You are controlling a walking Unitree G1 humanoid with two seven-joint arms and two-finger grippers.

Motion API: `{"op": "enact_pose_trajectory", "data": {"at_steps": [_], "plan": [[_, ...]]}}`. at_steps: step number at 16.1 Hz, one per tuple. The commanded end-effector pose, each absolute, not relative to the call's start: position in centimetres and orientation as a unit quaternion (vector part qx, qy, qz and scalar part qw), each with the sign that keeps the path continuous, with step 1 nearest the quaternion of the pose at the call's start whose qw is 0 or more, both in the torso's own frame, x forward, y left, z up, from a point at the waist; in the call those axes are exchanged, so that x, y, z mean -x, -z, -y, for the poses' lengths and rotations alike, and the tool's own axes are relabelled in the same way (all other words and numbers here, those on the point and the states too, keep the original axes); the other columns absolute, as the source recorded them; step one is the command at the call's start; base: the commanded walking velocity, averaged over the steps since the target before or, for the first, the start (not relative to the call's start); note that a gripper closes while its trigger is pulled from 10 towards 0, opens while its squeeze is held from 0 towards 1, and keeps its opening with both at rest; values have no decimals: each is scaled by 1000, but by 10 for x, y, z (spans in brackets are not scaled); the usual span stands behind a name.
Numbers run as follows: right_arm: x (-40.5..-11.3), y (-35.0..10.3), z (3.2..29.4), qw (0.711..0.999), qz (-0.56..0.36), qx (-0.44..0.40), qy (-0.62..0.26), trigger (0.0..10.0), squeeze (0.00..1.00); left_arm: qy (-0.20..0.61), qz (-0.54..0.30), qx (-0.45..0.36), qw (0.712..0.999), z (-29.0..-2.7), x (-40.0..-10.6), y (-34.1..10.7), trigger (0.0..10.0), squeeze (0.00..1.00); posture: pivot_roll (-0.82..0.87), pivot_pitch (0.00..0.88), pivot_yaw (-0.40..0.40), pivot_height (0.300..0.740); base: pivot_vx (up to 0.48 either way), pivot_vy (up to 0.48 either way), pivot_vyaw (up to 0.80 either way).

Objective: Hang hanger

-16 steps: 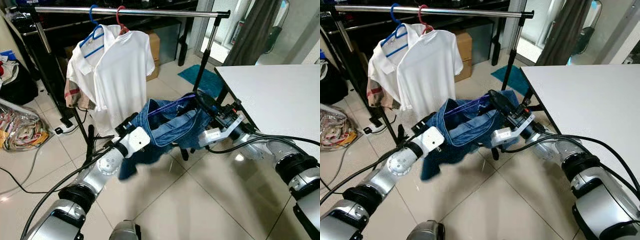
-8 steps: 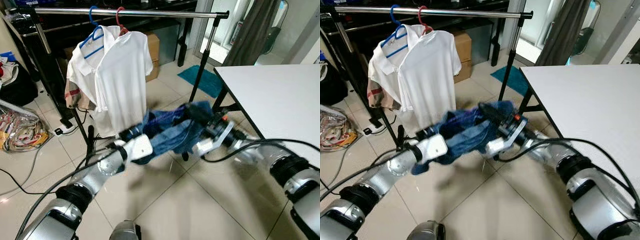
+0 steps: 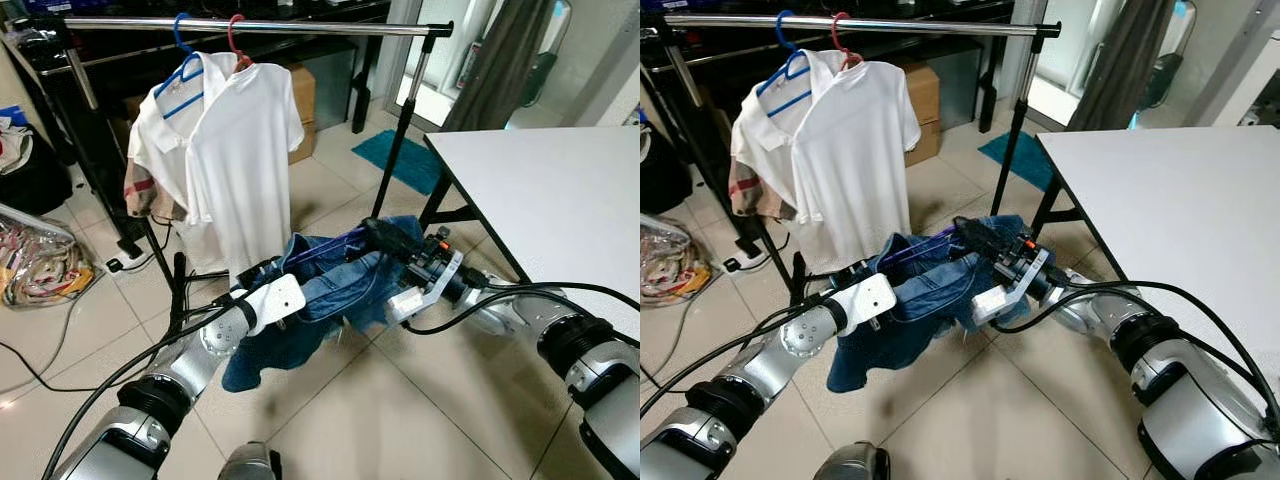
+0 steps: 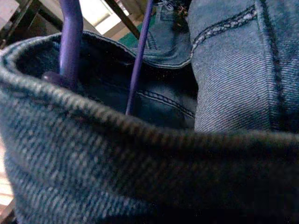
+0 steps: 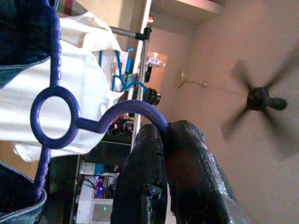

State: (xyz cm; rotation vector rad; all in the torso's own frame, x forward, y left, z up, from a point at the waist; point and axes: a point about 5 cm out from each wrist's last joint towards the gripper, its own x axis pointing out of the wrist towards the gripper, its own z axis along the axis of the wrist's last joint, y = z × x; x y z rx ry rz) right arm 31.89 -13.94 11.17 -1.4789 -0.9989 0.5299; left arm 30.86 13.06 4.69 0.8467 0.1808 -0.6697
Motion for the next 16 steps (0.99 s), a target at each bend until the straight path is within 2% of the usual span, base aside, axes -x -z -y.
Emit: {"op": "enact_pose_trajectory", "data": {"at_steps": [1,4,5,8,12,14,16], "plan": [[-316,-119,125,592,470,612,-234,0,0,327,-68,-407,850,-120,-314,-55,10000,0,252,0,-13,740,0,0,0],[-312,-111,122,584,466,614,-255,0,0,343,-66,-432,832,-112,-315,-55,10000,0,248,0,-13,740,0,0,0],[-314,-111,121,585,460,617,-254,0,0,362,-69,-469,803,-110,-312,-51,10000,0,247,0,-12,740,0,0,0],[-318,-113,121,585,454,623,-251,0,0,372,-74,-506,774,-111,-309,-47,10000,0,248,0,-12,740,0,0,0],[-319,-111,121,584,446,628,-256,0,0,360,-73,-505,781,-113,-312,-52,10000,0,255,0,-15,740,0,0,0],[-320,-110,120,585,442,629,-258,0,0,351,-71,-478,802,-109,-313,-57,10000,0,257,0,-15,740,0,0,0],[-320,-115,119,590,449,621,-253,0,0,349,-78,-469,807,-109,-313,-54,10000,0,254,0,-16,740,0,0,0]]}}
